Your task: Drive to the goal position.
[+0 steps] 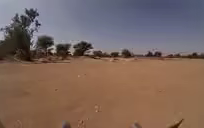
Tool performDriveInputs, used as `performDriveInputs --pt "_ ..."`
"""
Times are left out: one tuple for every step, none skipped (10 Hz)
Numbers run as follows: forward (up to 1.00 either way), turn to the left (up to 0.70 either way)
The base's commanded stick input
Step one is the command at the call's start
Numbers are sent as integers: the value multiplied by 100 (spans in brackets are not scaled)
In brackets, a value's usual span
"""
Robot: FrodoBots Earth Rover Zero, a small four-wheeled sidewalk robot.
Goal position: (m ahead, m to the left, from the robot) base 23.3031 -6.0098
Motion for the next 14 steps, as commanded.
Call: performDriveInputs --pt "50 0" --pt "50 0" --pt "50 0" --pt "50 0" --pt "50 0" --pt "50 0" --pt "50 0" --pt "50 0" --pt "50 0" --pt "50 0" --pt "50 0" --pt "50 0" --pt "50 0" --pt "50 0"
